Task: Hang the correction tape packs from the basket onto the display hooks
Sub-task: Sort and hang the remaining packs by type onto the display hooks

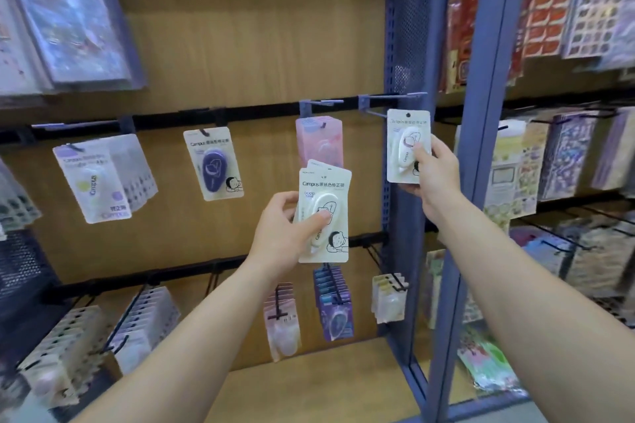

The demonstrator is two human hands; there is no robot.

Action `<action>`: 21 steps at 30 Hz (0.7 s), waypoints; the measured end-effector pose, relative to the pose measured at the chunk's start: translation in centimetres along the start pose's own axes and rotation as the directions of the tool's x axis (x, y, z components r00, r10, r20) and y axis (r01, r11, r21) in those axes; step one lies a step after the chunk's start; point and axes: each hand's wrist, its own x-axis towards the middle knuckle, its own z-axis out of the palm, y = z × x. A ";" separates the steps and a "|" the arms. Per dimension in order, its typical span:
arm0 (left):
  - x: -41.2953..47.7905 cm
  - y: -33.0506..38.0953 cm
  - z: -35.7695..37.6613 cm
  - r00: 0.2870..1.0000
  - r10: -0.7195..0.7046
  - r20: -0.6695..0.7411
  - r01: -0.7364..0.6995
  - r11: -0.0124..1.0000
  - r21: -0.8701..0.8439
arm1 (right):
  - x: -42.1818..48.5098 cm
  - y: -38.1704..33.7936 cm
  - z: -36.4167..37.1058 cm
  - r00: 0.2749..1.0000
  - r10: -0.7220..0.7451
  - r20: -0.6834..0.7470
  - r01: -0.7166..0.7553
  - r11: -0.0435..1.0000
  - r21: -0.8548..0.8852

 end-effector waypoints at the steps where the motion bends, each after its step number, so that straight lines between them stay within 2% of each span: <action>1: 0.3 0.0 0.1 1.000 0.001 -0.002 -0.001 1.000 -0.004 | 0.4 0.0 0.0 1.000 0.002 0.000 -0.002 1.000 -0.008; 8: 1.6 0.2 0.4 1.000 0.013 0.005 -0.013 1.000 -0.005 | 1.6 0.6 -0.2 1.000 -0.021 0.014 0.022 0.999 -0.026; 15: 1.9 0.1 0.3 1.000 0.006 0.018 -0.005 0.999 -0.032 | 2.0 1.1 -0.3 0.997 -0.039 -0.069 0.038 0.999 -0.020; 19: 2.2 0.2 0.2 1.000 0.022 0.001 -0.022 0.999 -0.025 | 2.5 1.4 0.3 0.999 0.037 -0.032 -0.041 0.993 -0.115; 21: 2.3 0.2 0.3 1.000 0.028 -0.013 -0.028 0.999 -0.021 | 2.2 1.9 0.4 0.997 0.041 -0.072 -0.063 0.936 -0.345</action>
